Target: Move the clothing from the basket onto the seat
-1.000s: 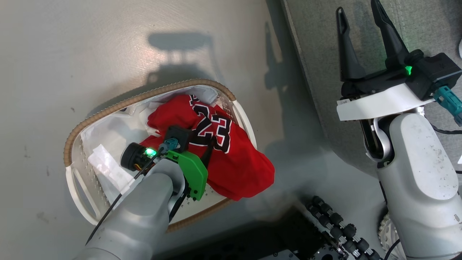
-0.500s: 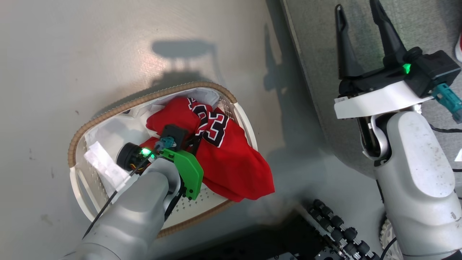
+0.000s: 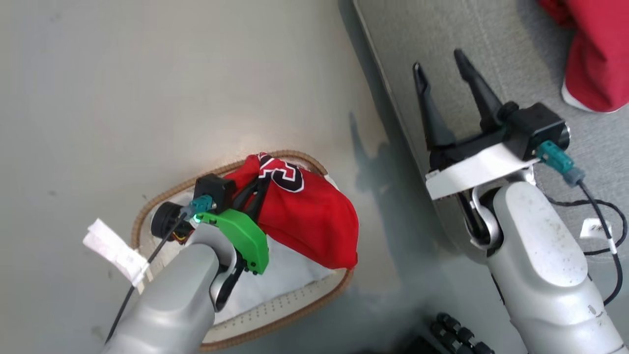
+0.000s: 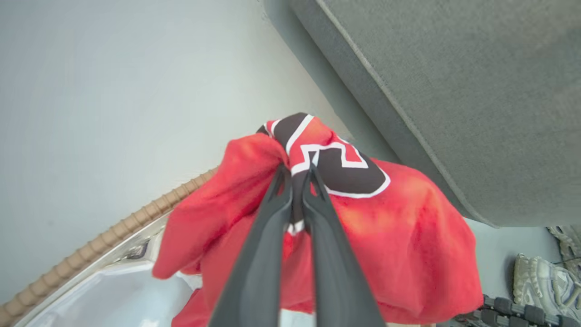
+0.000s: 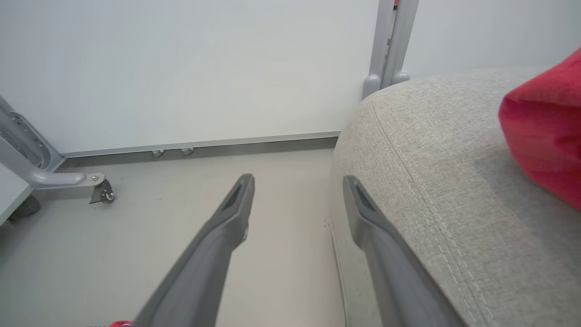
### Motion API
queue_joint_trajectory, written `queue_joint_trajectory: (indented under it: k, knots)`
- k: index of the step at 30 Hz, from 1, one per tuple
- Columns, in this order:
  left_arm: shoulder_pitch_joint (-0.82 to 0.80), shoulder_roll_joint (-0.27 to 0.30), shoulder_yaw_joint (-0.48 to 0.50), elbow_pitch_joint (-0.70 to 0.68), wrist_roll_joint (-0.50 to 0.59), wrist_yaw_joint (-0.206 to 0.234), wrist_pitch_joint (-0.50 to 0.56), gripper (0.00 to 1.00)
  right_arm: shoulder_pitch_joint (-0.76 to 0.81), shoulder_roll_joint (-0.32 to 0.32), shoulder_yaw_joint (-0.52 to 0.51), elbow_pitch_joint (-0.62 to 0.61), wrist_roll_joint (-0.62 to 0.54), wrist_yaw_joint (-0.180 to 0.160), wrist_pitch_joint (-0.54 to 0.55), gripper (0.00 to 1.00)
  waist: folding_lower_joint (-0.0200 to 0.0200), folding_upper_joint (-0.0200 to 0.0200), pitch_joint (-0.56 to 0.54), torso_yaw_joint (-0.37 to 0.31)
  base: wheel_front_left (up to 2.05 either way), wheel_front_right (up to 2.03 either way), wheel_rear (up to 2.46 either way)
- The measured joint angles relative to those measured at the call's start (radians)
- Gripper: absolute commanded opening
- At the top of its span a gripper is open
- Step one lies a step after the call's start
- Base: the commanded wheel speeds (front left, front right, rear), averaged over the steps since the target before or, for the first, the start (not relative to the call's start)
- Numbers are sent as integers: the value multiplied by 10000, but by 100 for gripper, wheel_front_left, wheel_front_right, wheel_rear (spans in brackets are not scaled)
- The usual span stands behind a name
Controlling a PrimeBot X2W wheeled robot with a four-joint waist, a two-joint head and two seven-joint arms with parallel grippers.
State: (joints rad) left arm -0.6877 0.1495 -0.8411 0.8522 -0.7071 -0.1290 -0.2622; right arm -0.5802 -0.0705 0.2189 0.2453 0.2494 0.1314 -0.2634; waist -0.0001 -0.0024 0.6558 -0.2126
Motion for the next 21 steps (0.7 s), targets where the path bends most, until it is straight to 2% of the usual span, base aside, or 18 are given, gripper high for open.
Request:
queue_joint_trajectory:
  k: [9,14,21]
  knots:
    - [1720,-29,1628,-2416,1517,0,0,0,1001,-284,309,575,142,0,0,100,0,0,-1750,419,0,0,0]
    - [2612,-58,2429,-4061,1801,0,0,0,1669,-311,385,817,234,0,0,100,0,0,-2766,736,0,0,0]
    - [2957,115,3223,-5969,2585,0,-2,0,2380,-299,533,989,307,0,0,100,0,0,-4019,1145,0,0,0]
